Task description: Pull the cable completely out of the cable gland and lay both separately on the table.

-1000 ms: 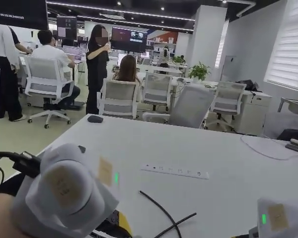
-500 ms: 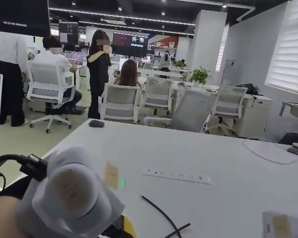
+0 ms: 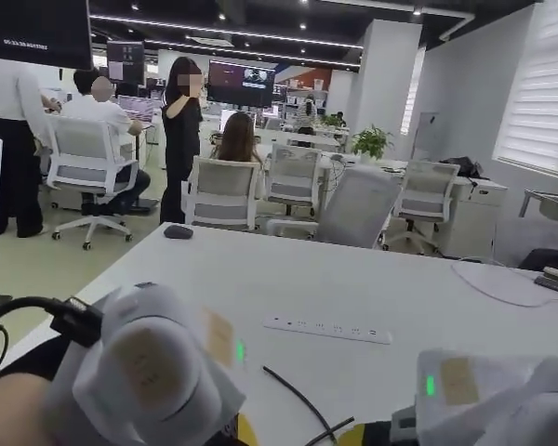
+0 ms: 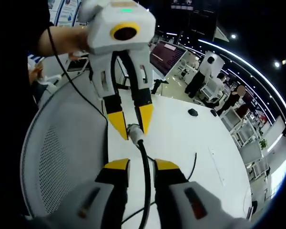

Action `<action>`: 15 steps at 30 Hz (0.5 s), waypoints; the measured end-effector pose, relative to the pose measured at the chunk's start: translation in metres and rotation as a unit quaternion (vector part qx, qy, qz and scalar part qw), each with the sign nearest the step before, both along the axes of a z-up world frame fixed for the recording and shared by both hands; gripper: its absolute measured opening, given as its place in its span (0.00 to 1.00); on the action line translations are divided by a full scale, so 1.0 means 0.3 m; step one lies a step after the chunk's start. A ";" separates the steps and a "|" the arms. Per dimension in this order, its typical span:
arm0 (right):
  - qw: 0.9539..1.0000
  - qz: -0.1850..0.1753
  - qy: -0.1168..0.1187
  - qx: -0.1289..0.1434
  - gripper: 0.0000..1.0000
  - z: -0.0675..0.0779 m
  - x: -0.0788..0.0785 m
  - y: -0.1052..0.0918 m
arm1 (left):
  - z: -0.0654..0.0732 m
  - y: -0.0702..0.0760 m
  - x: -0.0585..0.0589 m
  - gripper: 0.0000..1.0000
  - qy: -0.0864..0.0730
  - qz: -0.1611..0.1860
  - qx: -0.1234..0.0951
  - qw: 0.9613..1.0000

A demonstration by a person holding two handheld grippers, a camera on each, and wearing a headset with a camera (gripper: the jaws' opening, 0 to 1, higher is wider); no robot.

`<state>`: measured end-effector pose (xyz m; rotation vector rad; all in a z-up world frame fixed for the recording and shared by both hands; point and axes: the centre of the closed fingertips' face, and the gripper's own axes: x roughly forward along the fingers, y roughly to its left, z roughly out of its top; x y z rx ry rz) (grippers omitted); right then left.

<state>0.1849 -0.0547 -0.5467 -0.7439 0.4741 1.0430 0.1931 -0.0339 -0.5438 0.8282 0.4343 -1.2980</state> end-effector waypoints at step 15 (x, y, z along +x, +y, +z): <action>1.000 -0.016 0.001 -0.014 0.03 -0.039 0.005 -0.049 | -0.014 0.001 -0.012 0.16 0.001 -0.007 0.006 1.000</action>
